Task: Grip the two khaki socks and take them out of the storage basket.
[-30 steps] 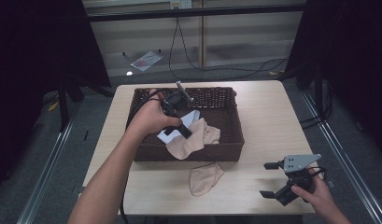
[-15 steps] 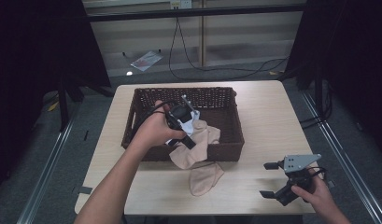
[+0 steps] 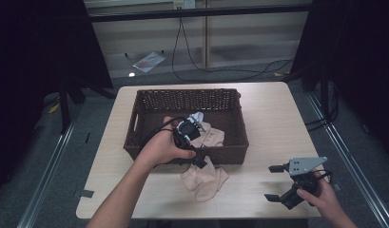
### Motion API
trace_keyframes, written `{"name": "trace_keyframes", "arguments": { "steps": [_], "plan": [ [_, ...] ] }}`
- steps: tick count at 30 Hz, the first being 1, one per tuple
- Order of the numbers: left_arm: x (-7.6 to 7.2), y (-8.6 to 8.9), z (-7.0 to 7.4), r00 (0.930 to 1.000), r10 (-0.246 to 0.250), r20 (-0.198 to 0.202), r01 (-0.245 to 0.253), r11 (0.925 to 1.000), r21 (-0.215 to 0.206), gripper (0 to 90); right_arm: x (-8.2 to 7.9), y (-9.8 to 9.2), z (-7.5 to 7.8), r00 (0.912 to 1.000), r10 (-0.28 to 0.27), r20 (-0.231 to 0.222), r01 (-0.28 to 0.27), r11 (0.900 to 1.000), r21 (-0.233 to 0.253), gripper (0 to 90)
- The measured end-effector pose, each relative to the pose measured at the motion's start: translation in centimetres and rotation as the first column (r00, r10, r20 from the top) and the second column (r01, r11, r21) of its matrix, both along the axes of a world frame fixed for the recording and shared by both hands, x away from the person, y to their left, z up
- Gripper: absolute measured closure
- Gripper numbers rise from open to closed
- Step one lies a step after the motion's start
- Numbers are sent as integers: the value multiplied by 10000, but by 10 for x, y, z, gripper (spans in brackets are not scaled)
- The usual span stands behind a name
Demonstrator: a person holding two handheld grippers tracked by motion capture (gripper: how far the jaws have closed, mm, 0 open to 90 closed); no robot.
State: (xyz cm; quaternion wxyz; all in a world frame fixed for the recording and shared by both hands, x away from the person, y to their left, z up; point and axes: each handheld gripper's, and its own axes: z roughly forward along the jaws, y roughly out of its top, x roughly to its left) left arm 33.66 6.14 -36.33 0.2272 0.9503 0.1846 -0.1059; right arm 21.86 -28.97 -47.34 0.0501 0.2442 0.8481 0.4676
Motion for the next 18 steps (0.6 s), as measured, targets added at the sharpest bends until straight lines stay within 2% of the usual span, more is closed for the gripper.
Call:
{"name": "trace_keyframes", "arguments": {
  "steps": [3,6,18],
  "plan": [
    [-3,3,-4,9997,11,248,-8,9999,-108,318,0,0,0,10000,0,5,0,10000,7,13],
    [-6,7,-9,9997,25,231,-19,9996,-272,261,0,0,0,10000,-5,8,5,10000,-17,13],
    [-22,19,-34,9968,70,800,18,9940,-1091,93,0,1,0,10000,-35,-6,35,10000,-8,13]
  ]
}}
